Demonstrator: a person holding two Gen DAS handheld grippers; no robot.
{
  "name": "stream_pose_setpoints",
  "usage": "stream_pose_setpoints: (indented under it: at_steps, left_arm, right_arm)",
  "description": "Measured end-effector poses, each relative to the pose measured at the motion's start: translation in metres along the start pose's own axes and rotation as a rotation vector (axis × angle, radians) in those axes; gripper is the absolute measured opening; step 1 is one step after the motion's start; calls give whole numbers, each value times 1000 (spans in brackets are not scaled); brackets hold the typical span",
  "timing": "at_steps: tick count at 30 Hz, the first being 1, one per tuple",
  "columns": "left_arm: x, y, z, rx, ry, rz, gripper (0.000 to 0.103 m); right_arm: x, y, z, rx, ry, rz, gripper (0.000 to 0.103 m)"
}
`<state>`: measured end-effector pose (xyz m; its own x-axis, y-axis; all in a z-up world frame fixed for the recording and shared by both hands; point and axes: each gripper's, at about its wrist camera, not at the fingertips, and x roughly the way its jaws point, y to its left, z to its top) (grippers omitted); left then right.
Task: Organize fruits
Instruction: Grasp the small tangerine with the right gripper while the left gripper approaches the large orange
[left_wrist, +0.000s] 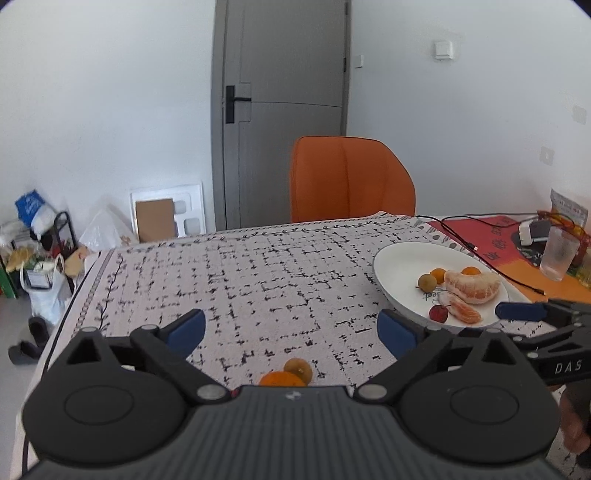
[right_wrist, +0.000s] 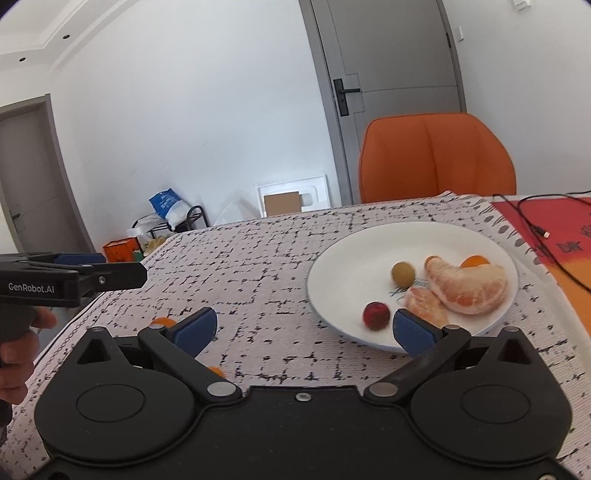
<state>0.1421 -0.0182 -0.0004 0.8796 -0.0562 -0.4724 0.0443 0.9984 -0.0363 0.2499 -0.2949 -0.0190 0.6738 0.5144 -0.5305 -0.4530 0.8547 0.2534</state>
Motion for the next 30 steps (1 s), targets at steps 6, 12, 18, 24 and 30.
stream_pose_setpoints:
  at_steps: [6,12,18,24,30]
  left_arm:
    - [-5,13,-6,-12,-4,8,96]
    - [-5,26,-14,-33,-1,17,92]
    - [-1,39,-21,-72,21,20,78]
    - [3,50,-31,-101,49,14,63]
    - [8,56,-42,-124,76,5,51]
  right_arm:
    - [6,10,-2,-11,24,27,103]
    - [12,18,-3,-16,36,47,103]
    - [19,30,-5,-40,58,77,102]
    - [28,42,-11,-74,94,112,92]
    - [39,49,-18,-84,139,132,78]
